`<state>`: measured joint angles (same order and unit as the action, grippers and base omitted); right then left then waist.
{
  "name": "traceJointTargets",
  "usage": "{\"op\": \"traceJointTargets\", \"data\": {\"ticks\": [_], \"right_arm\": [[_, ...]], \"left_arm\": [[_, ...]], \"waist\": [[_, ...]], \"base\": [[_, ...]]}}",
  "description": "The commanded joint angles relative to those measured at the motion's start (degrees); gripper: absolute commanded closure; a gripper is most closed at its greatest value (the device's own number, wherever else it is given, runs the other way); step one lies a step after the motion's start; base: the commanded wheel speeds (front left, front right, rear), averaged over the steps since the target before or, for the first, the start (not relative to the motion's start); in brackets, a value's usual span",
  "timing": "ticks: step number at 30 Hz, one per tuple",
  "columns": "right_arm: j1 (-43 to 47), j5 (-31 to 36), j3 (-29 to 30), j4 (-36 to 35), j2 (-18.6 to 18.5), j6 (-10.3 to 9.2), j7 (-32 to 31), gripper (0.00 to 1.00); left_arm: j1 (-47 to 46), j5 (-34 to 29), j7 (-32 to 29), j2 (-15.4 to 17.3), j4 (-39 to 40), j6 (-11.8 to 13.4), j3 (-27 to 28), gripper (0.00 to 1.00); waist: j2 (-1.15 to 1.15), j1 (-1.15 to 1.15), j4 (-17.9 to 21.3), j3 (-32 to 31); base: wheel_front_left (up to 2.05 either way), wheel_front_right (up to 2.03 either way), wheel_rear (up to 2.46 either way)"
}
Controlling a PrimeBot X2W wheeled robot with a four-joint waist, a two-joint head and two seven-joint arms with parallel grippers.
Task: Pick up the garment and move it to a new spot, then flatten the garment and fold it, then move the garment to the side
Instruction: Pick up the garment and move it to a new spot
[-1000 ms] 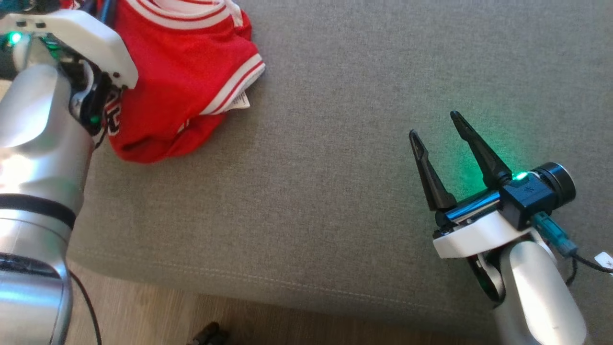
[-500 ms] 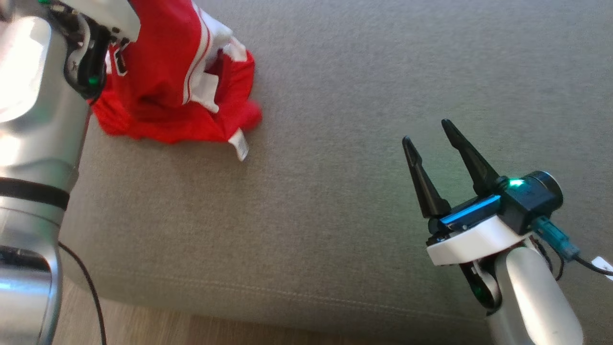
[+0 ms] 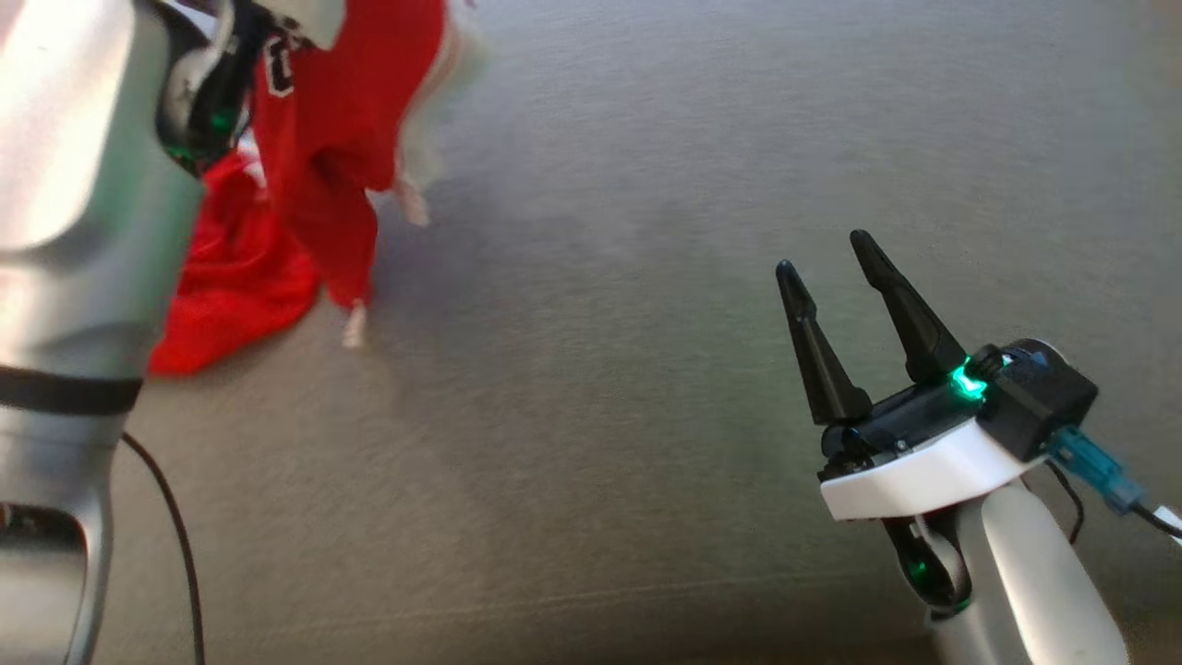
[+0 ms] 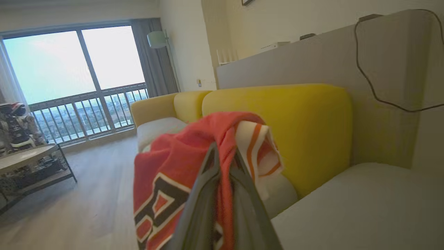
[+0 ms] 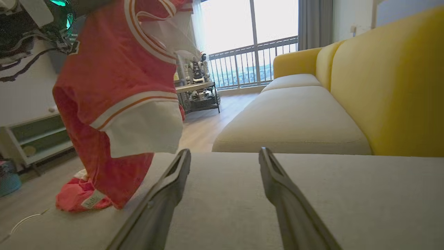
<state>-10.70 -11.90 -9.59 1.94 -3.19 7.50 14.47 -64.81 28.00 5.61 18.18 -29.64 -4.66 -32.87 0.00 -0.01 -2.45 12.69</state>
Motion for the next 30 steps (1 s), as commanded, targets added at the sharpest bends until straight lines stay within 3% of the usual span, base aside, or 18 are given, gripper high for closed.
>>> {"op": "traceJointTargets", "data": {"ticks": [1, 5, 13, 16, 20, 25, 26, 27, 28, 30], "right_arm": [[-0.1, -1.0, -1.3, -2.5, 0.3, -0.01, 0.5, 0.00], [0.0, -2.4, -1.8, -3.6, 0.3, -0.01, 0.5, 0.00], [0.6, -4.3, -2.2, -3.8, 0.3, -0.01, 0.5, 0.00], [0.6, -4.9, -2.7, -4.0, 0.3, -0.01, 0.5, 0.00], [0.3, -5.8, -3.9, -4.2, 0.3, -0.01, 0.5, 0.00], [-0.8, -6.5, -5.4, -4.4, 0.3, -0.01, 0.5, 0.00], [-0.9, -6.6, -5.7, -4.4, 0.3, -0.01, 0.5, 0.00], [-1.1, -6.6, -6.1, -4.3, 0.3, -0.01, 0.5, 0.00], [-1.1, -6.7, -6.4, -4.3, 0.3, -0.01, 0.5, 0.00], [-1.0, -6.6, -6.7, -4.1, 0.3, -0.01, 0.5, 0.00]], "left_arm": [[-1.0, 0.6, -1.6, 2.6, 4.3, 0.7, 1.1, 1.00], [2.4, 2.4, -5.5, 1.9, 10.5, 1.5, 0.0, 1.00], [6.4, 4.6, -12.3, 1.1, 18.2, 2.1, -3.0, 1.00], [7.6, 5.2, -13.5, 1.2, 18.0, 2.1, -3.5, 1.00], [10.9, 9.2, -15.0, 0.7, 15.4, 0.1, -4.5, 1.00], [12.8, 8.3, -11.9, 1.1, 6.7, 0.0, -5.4, 1.00], [13.0, 7.7, -10.7, 1.1, 4.4, 0.2, -5.4, 0.84], [13.1, 7.1, -9.2, 1.0, 2.1, 0.6, -5.6, 0.47], [13.3, 6.4, -7.6, 0.8, 0.1, 0.9, -5.7, 0.00], [13.5, 5.7, -4.4, -0.3, -3.2, 1.1, -5.9, 0.00]], "waist": [[0.00, 0.01, 6.0, -1.4], [0.00, 0.01, 12.9, -1.5], [0.00, 0.01, 21.6, 0.2], [0.00, 0.01, 23.3, 0.9], [0.00, 0.01, 26.0, 2.6], [0.00, 0.01, 27.6, 5.1], [0.00, 0.01, 27.6, 5.4], [0.00, 0.01, 27.7, 5.5], [0.00, 0.01, 27.6, 5.6], [0.00, 0.01, 26.8, 5.5]], "base": [[0.00, 0.00, 0.00], [0.00, 0.00, 0.00], [0.00, 0.00, 0.00], [0.00, 0.00, 0.00], [0.00, 0.00, 0.00], [0.00, 0.00, 0.00], [0.00, 0.00, 0.00], [0.00, 0.00, 0.00], [0.00, 0.00, 0.00], [0.00, 0.00, 0.00]]}}
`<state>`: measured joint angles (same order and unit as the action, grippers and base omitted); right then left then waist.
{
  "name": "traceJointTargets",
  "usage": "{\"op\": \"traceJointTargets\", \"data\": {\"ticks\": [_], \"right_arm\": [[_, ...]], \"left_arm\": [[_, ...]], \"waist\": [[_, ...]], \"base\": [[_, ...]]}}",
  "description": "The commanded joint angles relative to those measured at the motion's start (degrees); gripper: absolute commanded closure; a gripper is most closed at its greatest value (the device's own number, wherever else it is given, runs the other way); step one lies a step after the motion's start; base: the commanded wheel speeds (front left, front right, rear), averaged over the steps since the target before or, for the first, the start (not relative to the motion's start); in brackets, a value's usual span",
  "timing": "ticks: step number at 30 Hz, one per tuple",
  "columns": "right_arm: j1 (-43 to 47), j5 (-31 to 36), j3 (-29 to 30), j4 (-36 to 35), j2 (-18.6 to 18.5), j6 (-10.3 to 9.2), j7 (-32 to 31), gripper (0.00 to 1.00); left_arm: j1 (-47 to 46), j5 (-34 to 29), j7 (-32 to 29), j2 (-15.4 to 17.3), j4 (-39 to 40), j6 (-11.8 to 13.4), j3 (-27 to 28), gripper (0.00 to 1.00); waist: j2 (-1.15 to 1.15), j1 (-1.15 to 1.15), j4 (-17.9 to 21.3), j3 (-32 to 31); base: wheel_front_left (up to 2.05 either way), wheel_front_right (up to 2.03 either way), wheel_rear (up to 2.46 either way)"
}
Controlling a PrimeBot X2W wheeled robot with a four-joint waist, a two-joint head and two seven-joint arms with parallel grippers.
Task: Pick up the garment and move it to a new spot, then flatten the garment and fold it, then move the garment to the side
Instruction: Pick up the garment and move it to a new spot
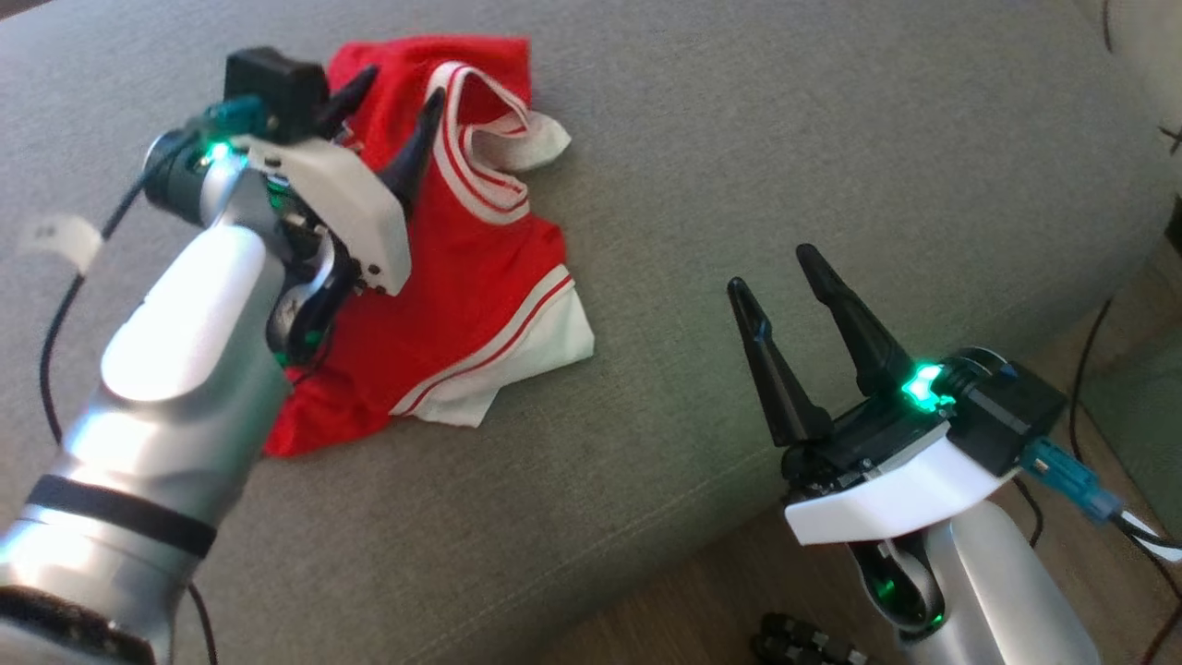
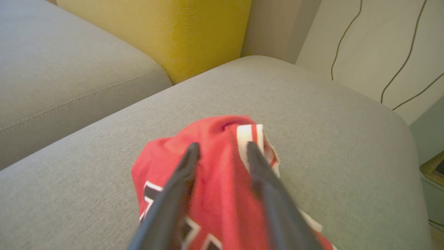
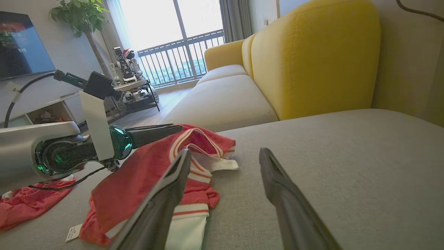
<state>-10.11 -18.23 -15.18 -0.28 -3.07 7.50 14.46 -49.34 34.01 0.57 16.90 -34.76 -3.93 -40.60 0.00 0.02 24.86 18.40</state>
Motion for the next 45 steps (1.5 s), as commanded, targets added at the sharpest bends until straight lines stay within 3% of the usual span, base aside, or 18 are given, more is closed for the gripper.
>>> {"op": "traceJointTargets", "data": {"ticks": [1, 5, 9, 15, 20, 28, 37, 45], "right_arm": [[-1.5, -0.2, -1.1, -1.7, 0.2, -0.01, 0.5, 0.00], [-0.5, 0.4, -0.8, -0.2, 0.2, -0.01, 0.5, 0.00], [0.8, 0.0, 0.1, 2.2, 0.2, -0.01, 0.5, 0.00], [2.2, -0.7, 2.6, 6.1, 0.2, -0.01, 0.5, 0.00], [3.5, -1.4, 5.1, 8.9, 0.2, -0.01, 0.5, 0.00], [7.0, -2.1, 8.2, 12.7, 0.2, -0.01, 0.5, 0.00], [8.4, -3.8, 9.4, 16.7, 0.2, -0.01, 0.5, 0.00], [8.3, -5.6, 10.8, 18.5, 0.2, -0.01, 0.5, 0.00]], "left_arm": [[-1.8, -0.6, 2.5, 0.3, 1.0, 0.5, 1.7, 0.00], [0.3, -2.5, 10.3, -2.1, -0.2, 2.4, 1.2, 0.00], [6.0, -2.7, 13.9, -3.8, 2.8, 6.6, 3.3, 0.00], [20.4, -7.6, 14.4, -4.2, 16.9, 12.3, 8.8, 0.00], [32.4, -12.2, 14.4, -5.3, 27.9, 15.1, 14.1, 0.00], [46.7, -18.7, 14.4, -9.2, 37.3, 14.3, 22.8, 0.00], [55.4, -25.2, 14.4, -10.8, 40.3, 12.8, 26.5, 0.00], [57.6, -28.4, 14.4, -12.0, 40.1, 11.3, 28.2, 0.00]], "waist": [[0.00, -0.02, -1.1, -0.4], [0.00, -0.02, -5.0, -2.3], [0.00, -0.02, -9.8, -5.0], [0.00, -0.02, -17.5, -9.0], [0.00, -0.02, -22.2, -11.9], [0.00, -0.02, -26.2, -17.5], [0.00, -0.02, -26.5, -19.8], [0.00, -0.02, -27.1, -20.3]], "base": [[0.00, 0.00, 0.00], [0.00, 0.00, 0.00], [0.00, 0.00, 0.00], [0.00, 0.00, 0.00], [0.00, 0.00, 0.00], [0.00, 0.00, 0.00], [0.00, 0.00, 0.00], [0.00, 0.00, 0.00]]}}
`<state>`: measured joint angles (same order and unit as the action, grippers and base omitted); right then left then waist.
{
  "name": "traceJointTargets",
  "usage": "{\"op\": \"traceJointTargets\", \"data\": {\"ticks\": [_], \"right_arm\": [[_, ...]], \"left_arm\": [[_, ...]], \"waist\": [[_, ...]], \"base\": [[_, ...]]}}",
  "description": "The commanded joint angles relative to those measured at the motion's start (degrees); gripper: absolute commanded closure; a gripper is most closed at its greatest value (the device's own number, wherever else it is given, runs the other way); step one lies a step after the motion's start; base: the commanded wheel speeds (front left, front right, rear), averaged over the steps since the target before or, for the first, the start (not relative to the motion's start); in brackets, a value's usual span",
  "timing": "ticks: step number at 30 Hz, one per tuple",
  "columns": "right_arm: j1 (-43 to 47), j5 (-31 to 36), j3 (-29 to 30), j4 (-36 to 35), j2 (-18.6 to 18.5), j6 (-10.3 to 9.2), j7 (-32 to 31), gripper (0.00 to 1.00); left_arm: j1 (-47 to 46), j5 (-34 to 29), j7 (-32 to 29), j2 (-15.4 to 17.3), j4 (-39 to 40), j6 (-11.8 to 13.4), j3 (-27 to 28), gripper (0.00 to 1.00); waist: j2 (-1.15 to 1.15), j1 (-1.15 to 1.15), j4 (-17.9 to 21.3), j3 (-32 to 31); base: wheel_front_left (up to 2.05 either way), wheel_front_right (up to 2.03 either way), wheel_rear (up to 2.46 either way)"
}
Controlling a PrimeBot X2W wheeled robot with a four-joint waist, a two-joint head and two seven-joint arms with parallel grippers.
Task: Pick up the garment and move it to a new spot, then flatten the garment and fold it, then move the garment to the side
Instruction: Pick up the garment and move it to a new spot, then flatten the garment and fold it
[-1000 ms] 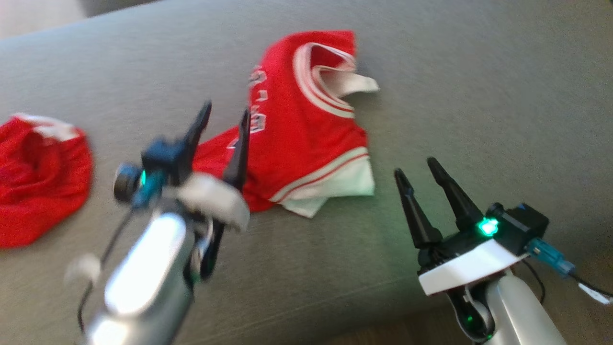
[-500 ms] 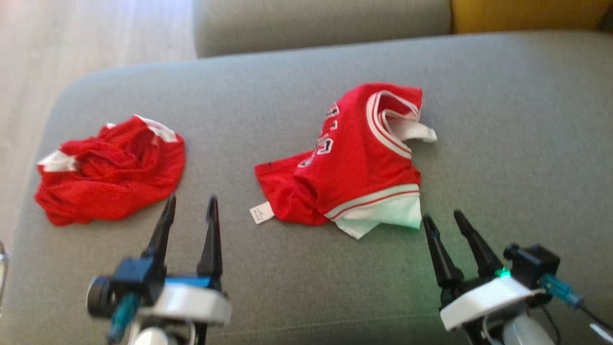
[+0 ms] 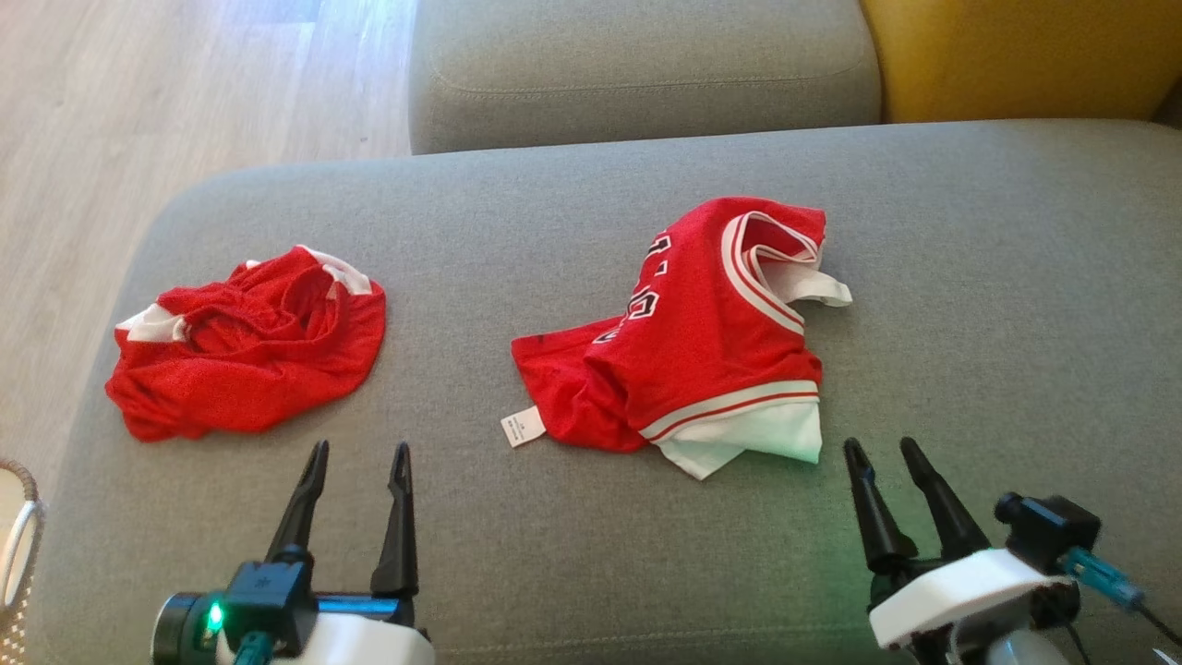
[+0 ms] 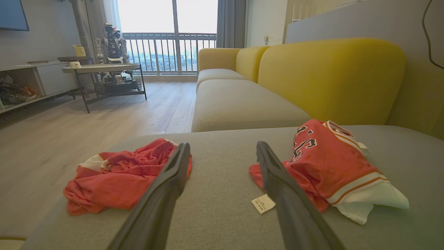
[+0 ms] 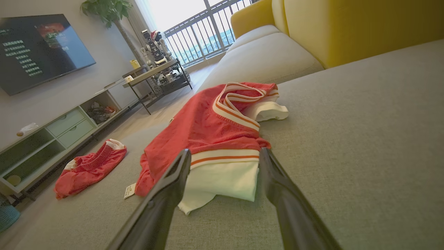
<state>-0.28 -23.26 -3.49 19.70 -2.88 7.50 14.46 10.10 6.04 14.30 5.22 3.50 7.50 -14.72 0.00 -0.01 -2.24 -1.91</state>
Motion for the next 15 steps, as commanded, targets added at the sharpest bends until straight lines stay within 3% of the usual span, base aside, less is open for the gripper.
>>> {"op": "traceJointTargets", "data": {"ticks": [1, 8, 15], "right_arm": [[-1.5, -1.2, -0.7, -1.2, 0.0, -0.01, 0.5, 0.00], [-3.9, -8.7, 1.3, 3.1, 0.0, -0.01, 0.5, 0.00], [-11.5, -17.1, 1.9, 14.2, 0.0, -0.01, 0.5, 0.00]], "left_arm": [[-1.7, -0.8, 0.7, -0.4, 1.7, -0.1, 2.5, 0.00], [-1.8, -2.2, 0.7, -1.0, -0.5, -0.6, 2.7, 0.00], [-3.5, -3.0, 0.7, -1.5, -1.8, -1.9, 1.4, 0.00]], "waist": [[0.00, 0.01, -0.1, 0.1], [0.00, 0.01, -1.9, 1.1], [0.00, 0.01, -5.1, 3.2]], "base": [[0.00, 0.00, 0.00], [0.00, 0.00, 0.00], [0.00, 0.00, 0.00]]}}
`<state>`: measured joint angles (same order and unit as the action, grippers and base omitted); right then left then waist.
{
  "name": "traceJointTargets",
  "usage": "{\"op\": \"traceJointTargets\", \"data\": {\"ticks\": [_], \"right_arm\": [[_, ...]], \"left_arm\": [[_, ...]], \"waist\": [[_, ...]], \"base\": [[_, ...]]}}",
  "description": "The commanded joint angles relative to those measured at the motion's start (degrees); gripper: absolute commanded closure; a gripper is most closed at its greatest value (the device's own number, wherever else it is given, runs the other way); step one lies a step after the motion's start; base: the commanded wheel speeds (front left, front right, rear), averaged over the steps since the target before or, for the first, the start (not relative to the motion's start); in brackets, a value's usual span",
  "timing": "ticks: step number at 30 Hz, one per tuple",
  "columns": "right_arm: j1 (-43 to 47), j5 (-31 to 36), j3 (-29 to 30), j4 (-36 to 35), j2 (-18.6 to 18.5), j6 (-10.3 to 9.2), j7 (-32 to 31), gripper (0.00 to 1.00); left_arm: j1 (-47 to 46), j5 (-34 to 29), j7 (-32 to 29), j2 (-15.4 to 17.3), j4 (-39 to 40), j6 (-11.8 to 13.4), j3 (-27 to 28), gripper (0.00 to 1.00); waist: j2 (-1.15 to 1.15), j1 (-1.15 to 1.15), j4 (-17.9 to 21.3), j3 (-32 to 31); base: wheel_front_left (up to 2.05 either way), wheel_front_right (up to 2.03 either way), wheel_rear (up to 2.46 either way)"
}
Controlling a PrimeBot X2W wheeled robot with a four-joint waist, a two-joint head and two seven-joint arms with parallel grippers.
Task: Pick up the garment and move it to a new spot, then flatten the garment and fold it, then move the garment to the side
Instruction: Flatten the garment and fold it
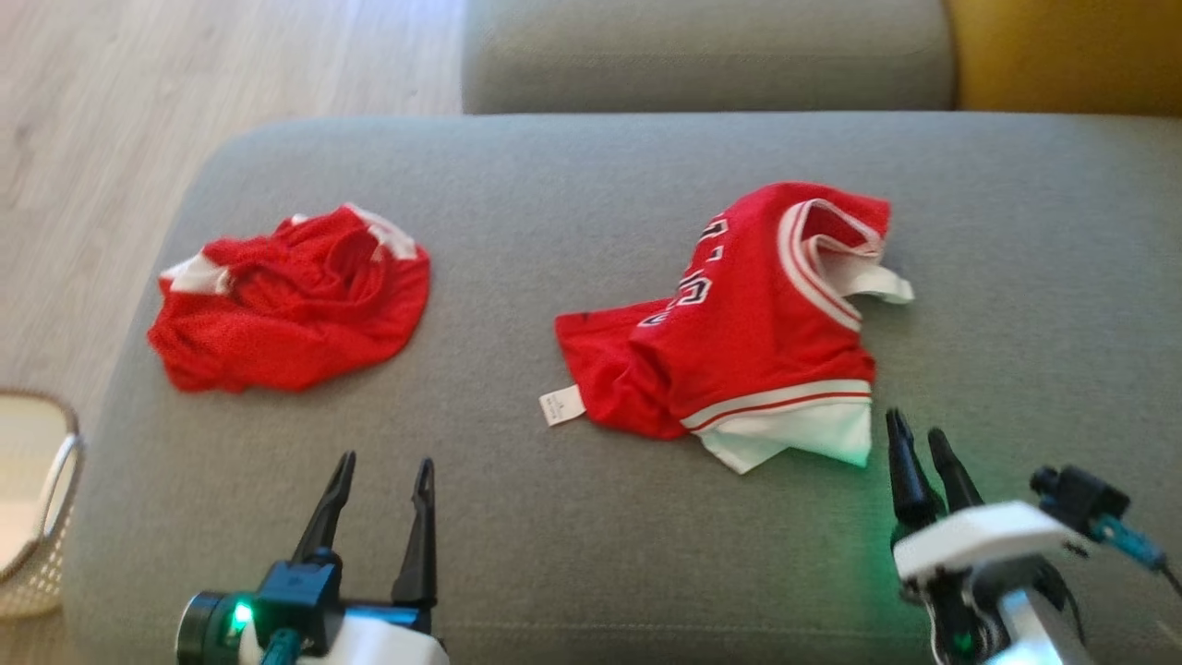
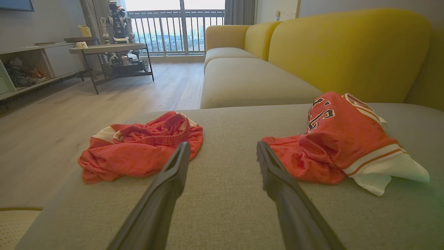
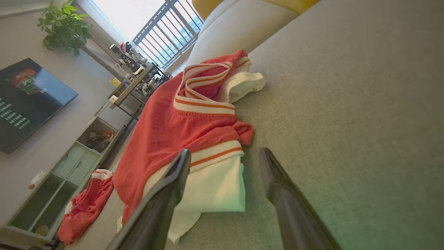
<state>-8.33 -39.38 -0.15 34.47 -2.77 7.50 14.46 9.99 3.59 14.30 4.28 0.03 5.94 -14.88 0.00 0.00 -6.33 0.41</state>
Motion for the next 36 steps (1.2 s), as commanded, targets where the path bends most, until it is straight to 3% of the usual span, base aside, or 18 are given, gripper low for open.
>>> {"op": "traceJointTargets", "data": {"ticks": [1, 4, 7, 15, 16, 17, 20, 27, 36], "right_arm": [[-4.8, -2.5, -2.0, 1.2, -0.1, -0.01, 0.5, 0.00], [-8.6, -7.5, -3.9, 7.0, -0.1, -0.01, 0.5, 0.00], [-13.1, -8.3, -3.0, 13.9, -0.1, -0.01, 0.5, 0.00], [-16.6, -12.8, -3.3, 18.7, -0.1, -0.01, 0.5, 0.02], [-16.9, -13.4, -3.4, 18.8, -0.1, -0.01, 0.5, 0.16], [-17.1, -13.6, -3.4, 18.6, -0.1, -0.01, 0.5, 0.42], [-17.4, -16.5, -3.8, 17.9, -0.1, -0.01, 0.5, 0.98], [-18.1, -21.1, -4.8, 14.5, -0.1, -0.01, 0.5, 1.00], [-21.7, -11.5, 9.3, -0.2, -0.1, -0.01, 0.5, 1.00]], "left_arm": [[-3.7, -0.6, 0.7, -0.6, 1.6, -0.5, 1.4, 0.00], [-4.3, -0.7, 0.7, -0.7, 1.1, -1.0, 1.1, 0.00], [-5.3, -0.7, 0.7, -0.8, 0.7, -1.4, 0.7, 0.00], [-6.1, -0.4, 0.7, -1.1, 0.2, -1.7, -0.1, 0.00], [-6.2, -0.4, 0.7, -1.1, 0.2, -1.7, -0.1, 0.00], [-6.3, -0.3, 0.7, -1.1, 0.3, -1.7, -0.1, 0.00], [-6.6, -0.2, 0.7, -1.2, 0.2, -1.6, 0.1, 0.00], [-7.0, -0.2, 0.7, -1.3, -0.2, -1.9, 0.7, 0.00], [-6.7, 0.0, 0.7, -1.3, 0.3, -1.7, 1.2, 0.00]], "waist": [[0.00, 0.00, -1.4, 1.1], [0.00, 0.00, -2.4, 1.7], [0.00, 0.00, -3.5, 2.5], [0.00, 0.00, -4.7, 3.7], [0.00, 0.00, -4.8, 3.9], [0.00, 0.00, -4.8, 4.2], [0.00, 0.00, -4.5, 4.7], [0.00, 0.00, -2.1, 4.8], [0.00, 0.00, 3.2, 3.8]], "base": [[0.00, 0.00, 0.00], [0.00, 0.00, 0.00], [0.00, 0.00, 0.00], [0.00, 0.00, 0.00], [0.00, 0.00, 0.00], [0.00, 0.00, 0.00], [0.00, 0.00, 0.00], [0.00, 0.00, 0.00], [0.00, 0.00, 0.00]]}}
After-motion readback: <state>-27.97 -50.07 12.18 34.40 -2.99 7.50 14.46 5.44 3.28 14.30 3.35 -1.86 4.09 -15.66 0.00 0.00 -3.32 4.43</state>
